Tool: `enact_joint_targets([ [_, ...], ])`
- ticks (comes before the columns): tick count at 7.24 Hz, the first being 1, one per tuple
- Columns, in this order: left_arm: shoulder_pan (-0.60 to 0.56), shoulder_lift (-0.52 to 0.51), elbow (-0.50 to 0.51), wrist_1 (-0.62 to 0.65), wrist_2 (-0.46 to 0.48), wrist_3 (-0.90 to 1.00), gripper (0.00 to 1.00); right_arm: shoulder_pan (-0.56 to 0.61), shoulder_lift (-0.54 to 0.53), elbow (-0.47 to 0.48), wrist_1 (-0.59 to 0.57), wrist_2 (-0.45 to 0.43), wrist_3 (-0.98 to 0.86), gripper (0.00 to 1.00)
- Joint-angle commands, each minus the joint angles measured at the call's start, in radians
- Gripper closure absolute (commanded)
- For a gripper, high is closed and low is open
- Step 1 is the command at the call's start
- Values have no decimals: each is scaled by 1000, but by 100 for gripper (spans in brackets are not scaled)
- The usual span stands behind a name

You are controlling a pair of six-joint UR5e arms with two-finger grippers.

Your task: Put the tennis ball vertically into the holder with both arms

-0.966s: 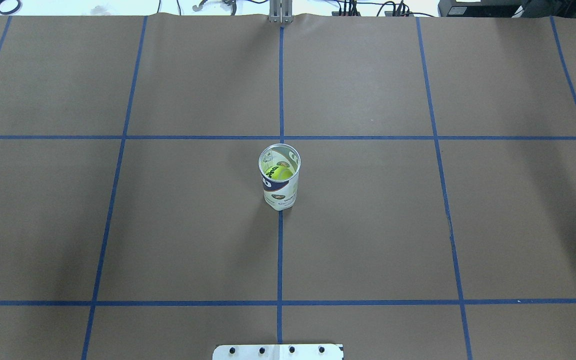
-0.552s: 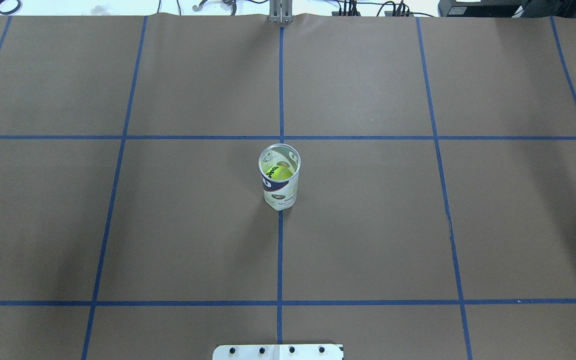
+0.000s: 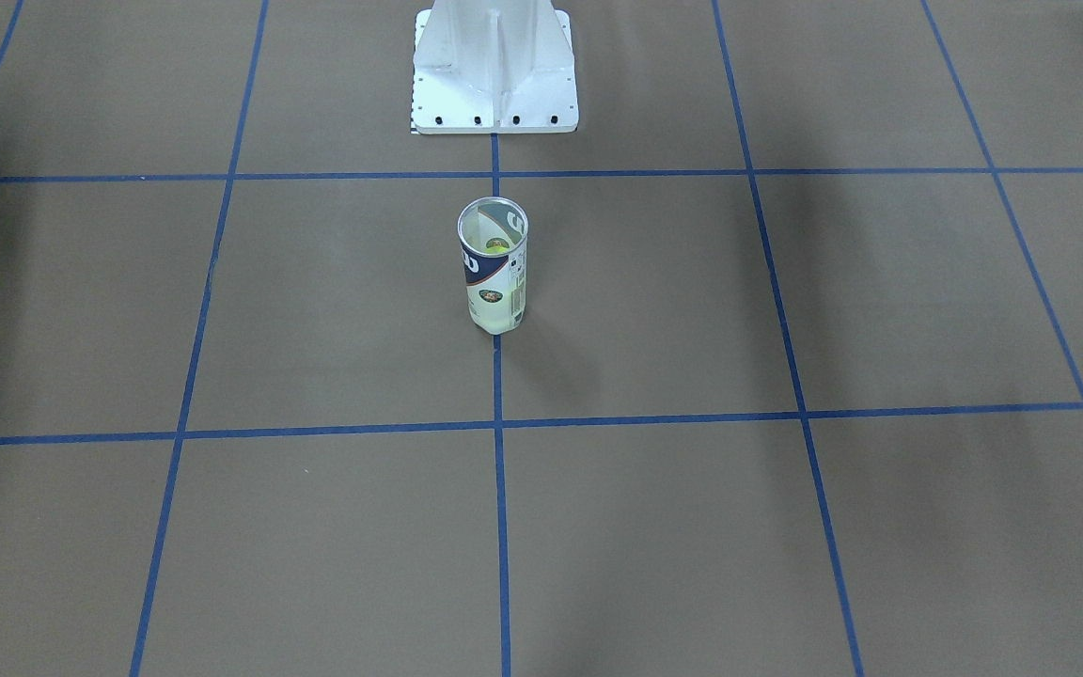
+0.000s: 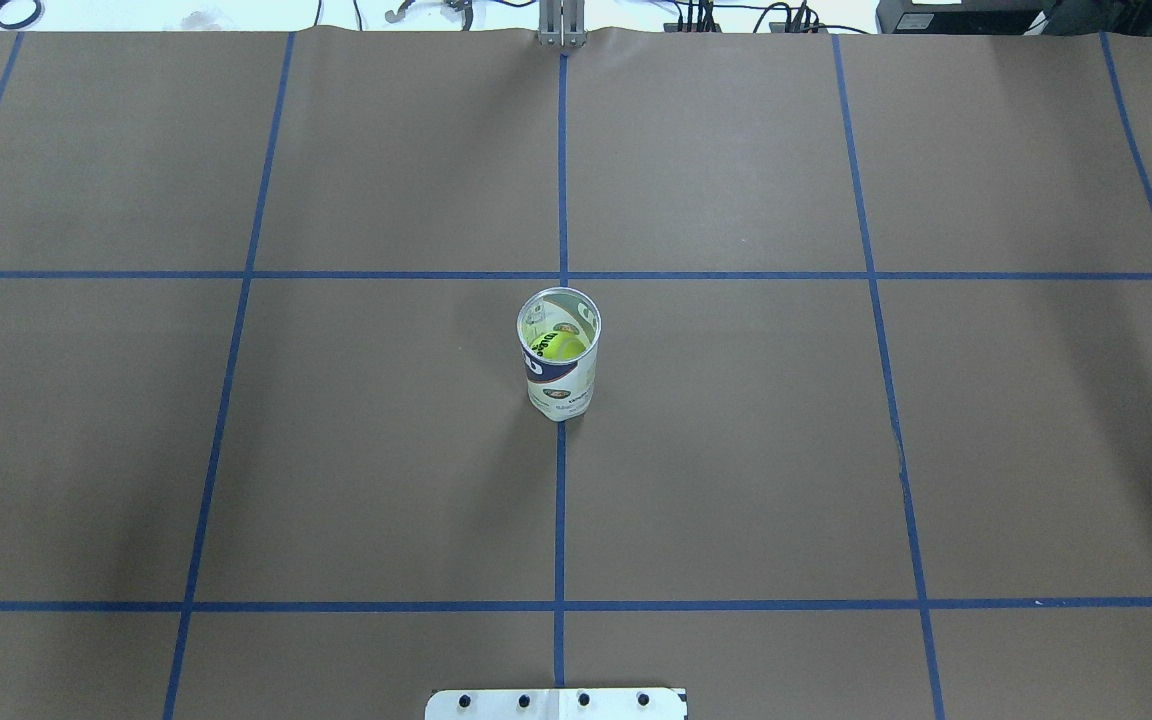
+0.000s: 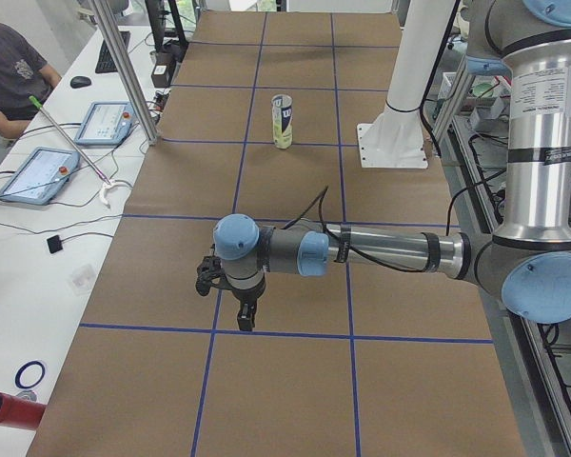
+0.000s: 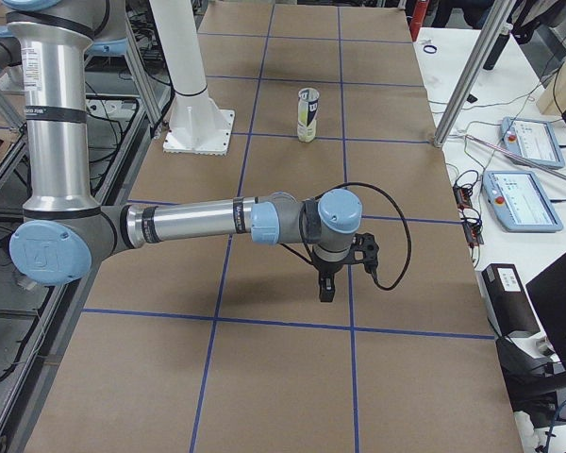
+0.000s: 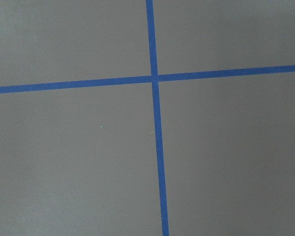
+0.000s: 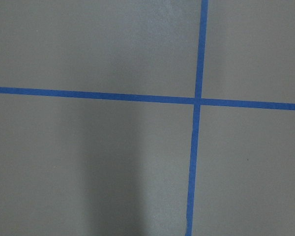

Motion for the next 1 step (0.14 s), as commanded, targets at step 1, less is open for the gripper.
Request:
enact_joint_targets([
  [1, -1, 3, -2, 0, 1, 0, 0, -3, 3, 4, -1, 0, 1, 0],
])
